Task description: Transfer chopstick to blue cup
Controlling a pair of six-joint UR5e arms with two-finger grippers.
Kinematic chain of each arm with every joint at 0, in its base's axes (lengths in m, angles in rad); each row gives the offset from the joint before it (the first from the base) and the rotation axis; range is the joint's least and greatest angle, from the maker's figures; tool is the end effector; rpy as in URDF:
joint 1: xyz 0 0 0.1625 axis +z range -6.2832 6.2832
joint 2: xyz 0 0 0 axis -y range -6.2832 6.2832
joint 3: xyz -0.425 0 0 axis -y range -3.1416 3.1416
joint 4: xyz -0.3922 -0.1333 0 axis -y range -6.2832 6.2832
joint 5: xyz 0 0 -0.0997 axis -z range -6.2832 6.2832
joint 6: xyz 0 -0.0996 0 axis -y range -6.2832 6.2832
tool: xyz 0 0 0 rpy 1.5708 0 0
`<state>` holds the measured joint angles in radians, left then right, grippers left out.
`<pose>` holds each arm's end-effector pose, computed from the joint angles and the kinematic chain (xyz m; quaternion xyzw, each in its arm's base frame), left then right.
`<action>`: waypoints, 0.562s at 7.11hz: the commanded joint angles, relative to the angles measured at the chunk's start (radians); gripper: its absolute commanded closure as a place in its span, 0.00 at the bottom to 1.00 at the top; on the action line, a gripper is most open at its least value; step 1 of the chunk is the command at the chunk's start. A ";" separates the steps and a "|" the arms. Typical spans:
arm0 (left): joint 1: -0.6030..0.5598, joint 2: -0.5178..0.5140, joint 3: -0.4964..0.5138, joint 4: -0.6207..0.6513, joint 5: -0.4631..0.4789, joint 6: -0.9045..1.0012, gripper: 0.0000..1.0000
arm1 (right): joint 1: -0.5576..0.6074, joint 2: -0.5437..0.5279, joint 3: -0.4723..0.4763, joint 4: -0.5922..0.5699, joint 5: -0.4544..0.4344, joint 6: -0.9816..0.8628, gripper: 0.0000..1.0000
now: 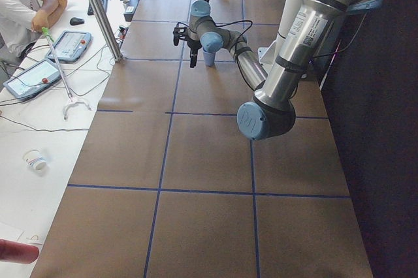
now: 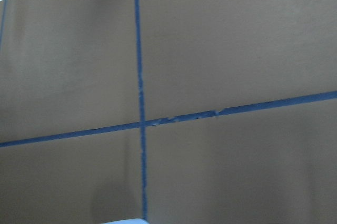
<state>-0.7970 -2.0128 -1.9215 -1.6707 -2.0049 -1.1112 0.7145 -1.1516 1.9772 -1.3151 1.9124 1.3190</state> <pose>0.3469 -0.4859 0.2464 0.0906 0.4552 -0.0563 0.8840 -0.3641 -0.4481 0.2186 0.1066 -0.5168 0.1086 0.8424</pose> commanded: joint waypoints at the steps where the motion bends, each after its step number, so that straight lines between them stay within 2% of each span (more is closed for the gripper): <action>1: -0.124 0.107 -0.002 0.005 -0.077 0.229 0.00 | 0.220 -0.183 -0.012 -0.009 0.166 -0.357 0.00; 2: -0.213 0.165 -0.011 0.008 -0.153 0.329 0.00 | 0.346 -0.262 -0.055 -0.009 0.231 -0.583 0.00; 3: -0.296 0.242 -0.014 0.011 -0.166 0.459 0.00 | 0.491 -0.296 -0.148 -0.010 0.340 -0.800 0.00; 4: -0.388 0.296 -0.001 0.014 -0.161 0.658 0.00 | 0.614 -0.307 -0.246 -0.012 0.390 -1.009 0.00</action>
<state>-1.0758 -1.7909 -1.9305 -1.6606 -2.1548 -0.6620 1.1693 -1.4262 1.8416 -1.3250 2.2196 0.5739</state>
